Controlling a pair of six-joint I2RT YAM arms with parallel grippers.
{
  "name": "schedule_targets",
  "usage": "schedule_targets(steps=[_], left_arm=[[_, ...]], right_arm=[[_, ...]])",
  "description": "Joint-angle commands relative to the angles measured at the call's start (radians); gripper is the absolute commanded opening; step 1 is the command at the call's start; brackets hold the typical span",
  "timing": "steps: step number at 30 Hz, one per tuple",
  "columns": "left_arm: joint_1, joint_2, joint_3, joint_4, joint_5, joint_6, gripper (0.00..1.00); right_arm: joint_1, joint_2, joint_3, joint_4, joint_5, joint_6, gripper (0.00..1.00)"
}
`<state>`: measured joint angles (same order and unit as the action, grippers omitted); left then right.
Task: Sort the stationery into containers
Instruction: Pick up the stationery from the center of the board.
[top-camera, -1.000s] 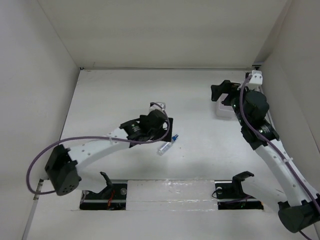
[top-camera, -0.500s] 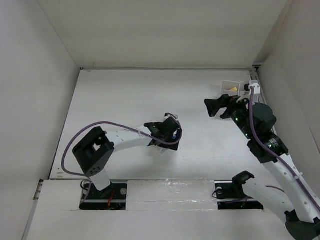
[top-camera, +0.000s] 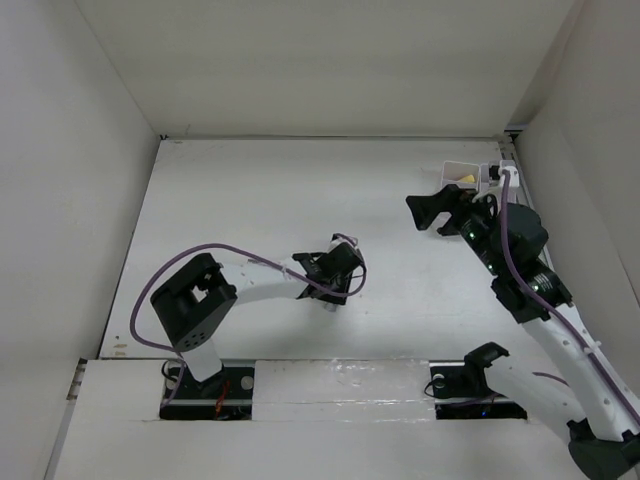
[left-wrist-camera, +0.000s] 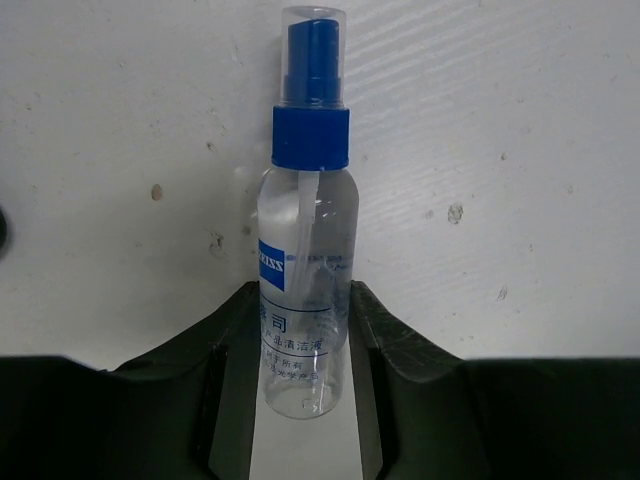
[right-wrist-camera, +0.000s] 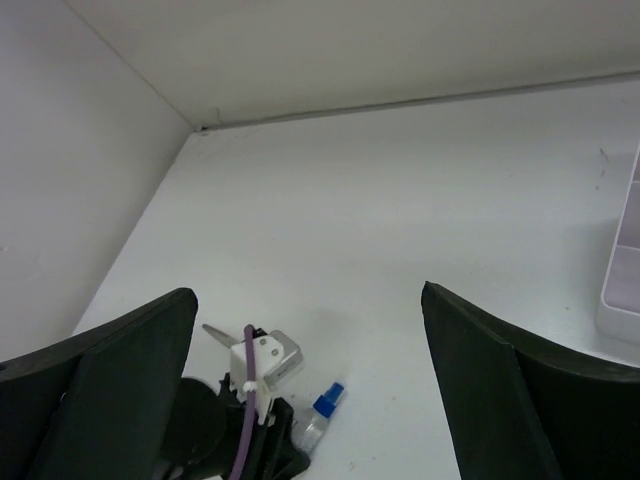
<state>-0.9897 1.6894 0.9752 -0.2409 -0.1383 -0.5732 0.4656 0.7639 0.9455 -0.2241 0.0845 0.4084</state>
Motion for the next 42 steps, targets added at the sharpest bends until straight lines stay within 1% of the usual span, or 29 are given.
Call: schedule_targets(steps=[1,2,3,4,5,6,8,9,10,12,13,15,17,19,22,26,27,30,35,38,40,42], left_arm=[[-0.050,-0.078,-0.033,0.008,-0.039,-0.001,0.00],[-0.078,-0.170,-0.044,0.035,-0.040,0.016,0.00],[-0.098,-0.219,-0.056,0.116,-0.058,0.032,0.00],[-0.118,-0.270,-0.073,0.164,-0.070,0.048,0.00],[-0.148,-0.355,-0.085,0.208,-0.079,0.087,0.00],[-0.148,-0.393,-0.105,0.282,-0.080,0.104,0.00],[-0.148,-0.451,-0.124,0.351,-0.069,0.133,0.00],[-0.148,-0.495,-0.141,0.379,-0.078,0.166,0.00],[-0.148,-0.513,-0.141,0.437,-0.078,0.182,0.00],[-0.148,-0.536,-0.150,0.474,-0.090,0.219,0.00],[-0.148,-0.536,-0.139,0.498,-0.090,0.248,0.00],[-0.148,-0.527,-0.118,0.499,-0.090,0.271,0.00],[-0.148,-0.491,-0.061,0.482,-0.090,0.291,0.00],[-0.148,-0.456,-0.026,0.473,-0.090,0.305,0.00],[-0.148,-0.445,0.009,0.462,-0.075,0.314,0.00],[-0.148,-0.436,0.020,0.462,-0.051,0.323,0.00],[-0.148,-0.436,0.020,0.462,-0.035,0.323,0.00],[-0.148,-0.436,0.029,0.462,-0.035,0.323,0.00],[-0.148,-0.427,0.056,0.437,-0.026,0.343,0.00],[-0.130,-0.427,0.056,0.428,0.017,0.355,0.00],[-0.109,-0.427,0.065,0.437,0.060,0.355,0.00],[-0.109,-0.418,0.077,0.437,0.072,0.355,0.00]], right_arm=[[-0.067,0.073,-0.050,0.067,-0.110,0.099,1.00],[-0.115,0.092,-0.062,0.083,-0.212,0.116,1.00],[-0.137,0.106,-0.089,0.106,-0.271,0.133,1.00],[-0.154,0.115,-0.108,0.138,-0.325,0.165,1.00],[-0.163,0.115,-0.125,0.210,-0.401,0.176,1.00],[-0.163,0.126,-0.140,0.242,-0.425,0.188,1.00],[-0.147,0.138,-0.174,0.325,-0.462,0.229,1.00],[-0.128,0.138,-0.174,0.339,-0.498,0.230,1.00],[-0.117,0.152,-0.174,0.348,-0.508,0.239,1.00],[-0.093,0.152,-0.174,0.357,-0.508,0.248,1.00],[-0.070,0.152,-0.183,0.358,-0.499,0.248,1.00],[-0.050,0.140,-0.183,0.358,-0.499,0.248,1.00],[-0.029,0.127,-0.183,0.358,-0.473,0.248,1.00],[-0.028,0.103,-0.194,0.358,-0.462,0.257,1.00],[-0.028,0.072,-0.194,0.358,-0.434,0.279,1.00],[-0.019,-0.006,-0.246,0.368,-0.287,0.325,1.00],[-0.019,-0.021,-0.246,0.368,-0.272,0.336,1.00],[-0.019,-0.043,-0.255,0.368,-0.272,0.322,1.00],[-0.019,-0.011,-0.220,0.368,-0.409,0.256,1.00],[-0.019,0.014,-0.220,0.359,-0.466,0.231,0.99],[-0.007,0.028,-0.220,0.359,-0.479,0.221,0.97],[0.016,0.037,-0.220,0.359,-0.491,0.210,0.96]])
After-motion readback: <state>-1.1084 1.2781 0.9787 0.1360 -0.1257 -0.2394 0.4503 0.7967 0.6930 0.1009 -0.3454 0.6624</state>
